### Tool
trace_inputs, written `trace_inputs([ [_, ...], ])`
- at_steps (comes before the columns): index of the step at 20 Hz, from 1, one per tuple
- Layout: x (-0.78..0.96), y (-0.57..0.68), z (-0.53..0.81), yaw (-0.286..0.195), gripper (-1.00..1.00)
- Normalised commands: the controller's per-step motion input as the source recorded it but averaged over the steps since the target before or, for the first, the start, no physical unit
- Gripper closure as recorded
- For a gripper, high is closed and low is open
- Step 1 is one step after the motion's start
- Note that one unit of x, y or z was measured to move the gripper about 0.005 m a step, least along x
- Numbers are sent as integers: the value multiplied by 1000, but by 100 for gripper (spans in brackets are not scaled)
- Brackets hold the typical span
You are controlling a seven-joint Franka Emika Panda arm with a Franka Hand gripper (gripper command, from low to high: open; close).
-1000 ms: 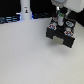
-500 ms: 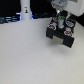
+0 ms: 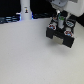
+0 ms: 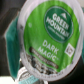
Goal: Open the kcup holder, insert the kcup into the holder, and close the kcup holder
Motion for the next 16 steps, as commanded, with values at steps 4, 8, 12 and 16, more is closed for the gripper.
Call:
trace_inputs([
  [4,103,91,-207,7,100],
  [8,109,109,-85,15,100],
  [12,121,121,84,40,-100],
  [16,128,120,162,56,-100],
])
